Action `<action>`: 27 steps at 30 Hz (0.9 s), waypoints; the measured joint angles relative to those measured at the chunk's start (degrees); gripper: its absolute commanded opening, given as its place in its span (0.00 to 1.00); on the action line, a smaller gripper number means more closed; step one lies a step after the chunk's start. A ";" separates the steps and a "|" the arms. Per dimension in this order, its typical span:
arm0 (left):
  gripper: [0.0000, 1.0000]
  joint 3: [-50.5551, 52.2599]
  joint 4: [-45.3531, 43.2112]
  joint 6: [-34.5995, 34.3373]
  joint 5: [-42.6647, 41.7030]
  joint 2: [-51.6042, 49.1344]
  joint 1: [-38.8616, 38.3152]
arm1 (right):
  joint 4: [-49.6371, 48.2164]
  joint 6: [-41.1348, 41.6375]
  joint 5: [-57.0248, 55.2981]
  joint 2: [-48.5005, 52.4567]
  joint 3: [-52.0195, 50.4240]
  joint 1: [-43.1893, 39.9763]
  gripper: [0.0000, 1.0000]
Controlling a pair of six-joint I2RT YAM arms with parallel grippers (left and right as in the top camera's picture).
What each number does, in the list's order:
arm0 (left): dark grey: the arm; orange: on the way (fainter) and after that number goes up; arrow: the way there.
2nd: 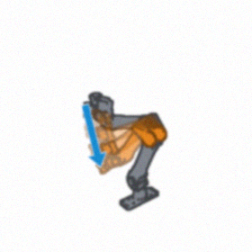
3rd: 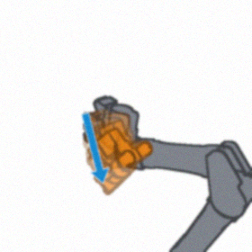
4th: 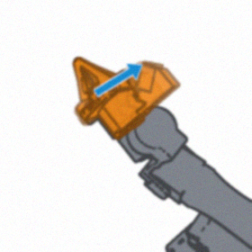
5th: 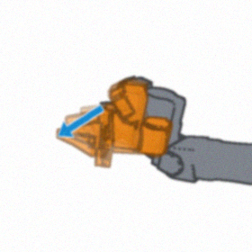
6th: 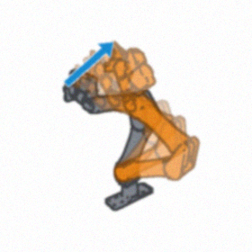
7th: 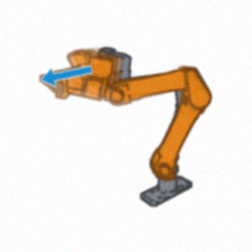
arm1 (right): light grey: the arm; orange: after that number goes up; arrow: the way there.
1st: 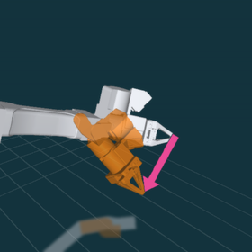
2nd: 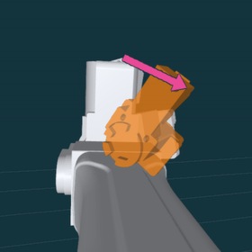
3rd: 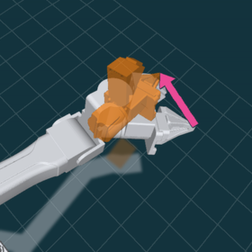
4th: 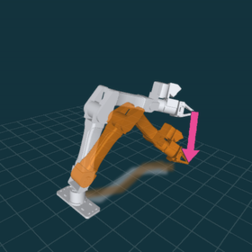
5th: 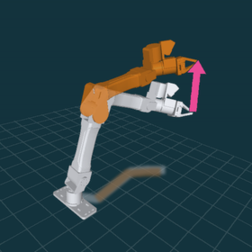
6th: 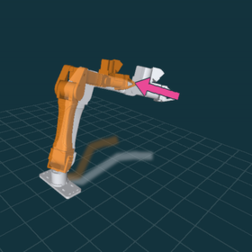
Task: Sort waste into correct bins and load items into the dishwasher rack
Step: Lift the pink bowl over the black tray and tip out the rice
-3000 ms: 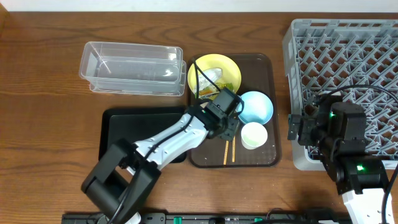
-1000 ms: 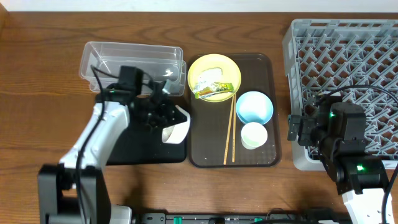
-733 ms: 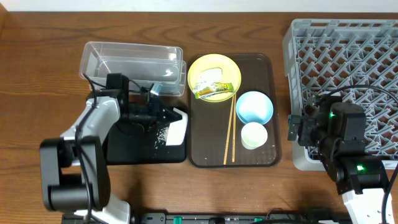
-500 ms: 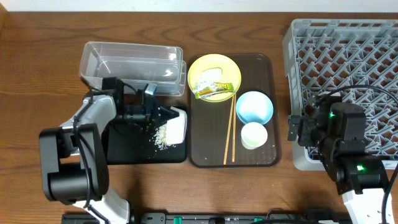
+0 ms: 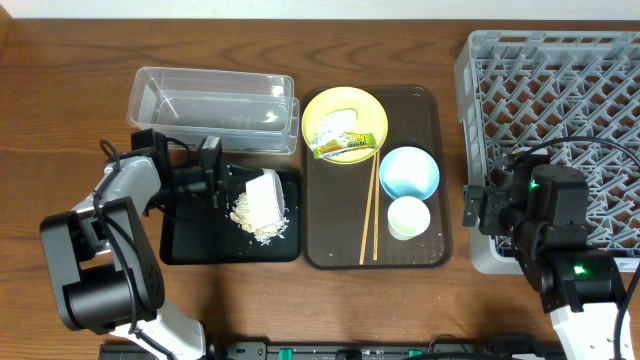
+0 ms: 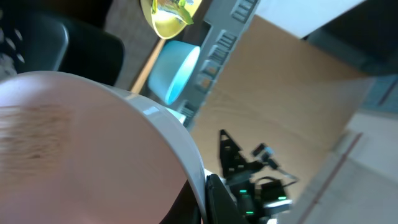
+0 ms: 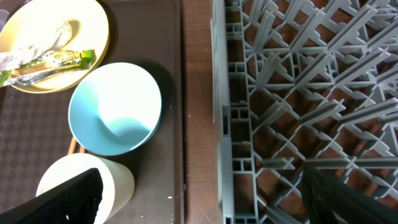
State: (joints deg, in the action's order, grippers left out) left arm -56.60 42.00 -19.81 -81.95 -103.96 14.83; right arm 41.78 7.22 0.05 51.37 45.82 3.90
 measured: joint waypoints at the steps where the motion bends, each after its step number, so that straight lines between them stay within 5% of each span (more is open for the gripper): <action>1: 0.06 0.02 -0.02 -1.60 -1.01 0.00 0.17 | 0.00 0.00 0.00 0.00 0.00 0.00 0.99; 27: 0.06 0.00 0.61 -15.32 -6.64 0.00 0.39 | 0.00 0.00 0.00 0.00 0.00 0.00 0.99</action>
State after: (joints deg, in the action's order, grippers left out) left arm -56.60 42.61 -35.14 -88.60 -103.96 15.22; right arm 41.78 7.22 0.05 51.37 45.82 3.90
